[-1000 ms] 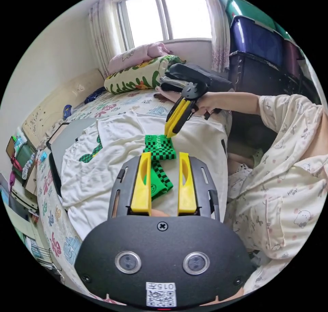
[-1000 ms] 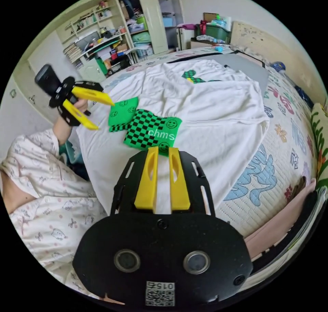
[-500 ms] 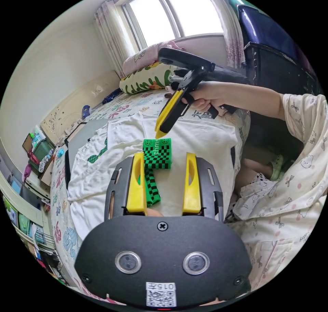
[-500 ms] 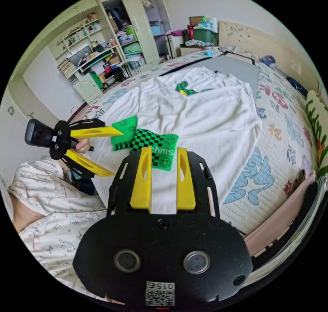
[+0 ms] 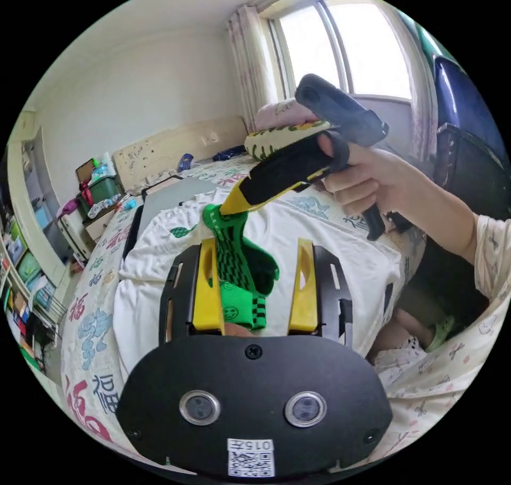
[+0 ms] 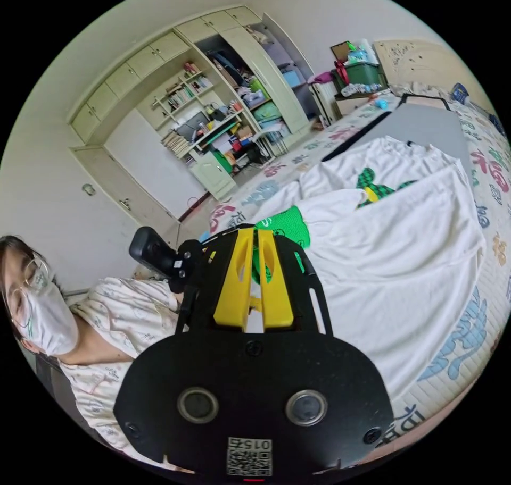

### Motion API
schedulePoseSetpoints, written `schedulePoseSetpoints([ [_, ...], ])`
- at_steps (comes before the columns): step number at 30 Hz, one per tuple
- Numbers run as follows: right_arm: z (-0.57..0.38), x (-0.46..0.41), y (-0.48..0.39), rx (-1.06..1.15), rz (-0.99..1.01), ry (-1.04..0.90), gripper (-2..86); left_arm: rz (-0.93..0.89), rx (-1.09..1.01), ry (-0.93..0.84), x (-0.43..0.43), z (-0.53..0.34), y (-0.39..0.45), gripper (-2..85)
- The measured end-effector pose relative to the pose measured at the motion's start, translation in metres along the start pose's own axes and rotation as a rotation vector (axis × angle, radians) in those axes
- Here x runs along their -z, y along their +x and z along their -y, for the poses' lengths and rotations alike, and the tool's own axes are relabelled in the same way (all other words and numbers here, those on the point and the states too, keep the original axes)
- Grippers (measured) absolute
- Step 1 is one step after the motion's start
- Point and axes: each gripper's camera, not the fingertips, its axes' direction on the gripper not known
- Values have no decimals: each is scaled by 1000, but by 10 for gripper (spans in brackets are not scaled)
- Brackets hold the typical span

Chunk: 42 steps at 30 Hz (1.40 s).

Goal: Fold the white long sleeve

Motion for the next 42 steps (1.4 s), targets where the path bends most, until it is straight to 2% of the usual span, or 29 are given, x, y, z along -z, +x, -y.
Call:
schedulePoseSetpoints([
  [2,7,-13,-27,92,-5,-16,24,69,132,80,18,-10,-25,83],
  [4,3,-18,-47,211,-71,-39,49,118,231,136,36,-24,-50,28],
  [8,-35,-55,-84,523,-319,-194,92,166,289,180,74,-60,-97,8],
  [10,-48,-80,-92,590,-345,-286,108,121,302,187,84,-72,-113,4],
  [13,-53,-113,-98,626,-340,-392,115,112,335,180,88,-85,-129,1],
  [17,-53,-147,-92,638,-497,-508,92,80,366,184,82,-95,-132,1],
  [21,-40,-134,-88,592,-462,-491,40,19,347,166,70,-96,-132,4],
  [24,-9,-74,-63,447,-458,-402,10,9,296,122,66,-85,-159,10],
  [27,27,71,-18,220,-695,-145,9,214,336,97,98,-69,-241,20],
  [29,34,216,14,-77,-1099,179,21,623,459,157,147,-61,-332,36],
  [31,17,298,24,-290,-1267,348,64,919,609,194,179,-69,-390,78],
  [32,-1,334,24,-380,-1246,425,81,981,706,159,192,-79,-417,122],
  [34,-28,354,15,-339,-1094,446,90,937,785,117,197,-100,-431,159],
  [36,-55,344,3,-268,-965,368,95,753,785,100,189,-123,-417,168],
  [38,-96,306,-14,-191,-802,200,112,464,690,95,165,-159,-363,162],
  [41,-155,259,-33,-135,-605,71,132,157,600,38,134,-203,-286,162],
  [42,-166,252,-35,-138,-579,64,134,106,591,21,129,-212,-273,162],
])
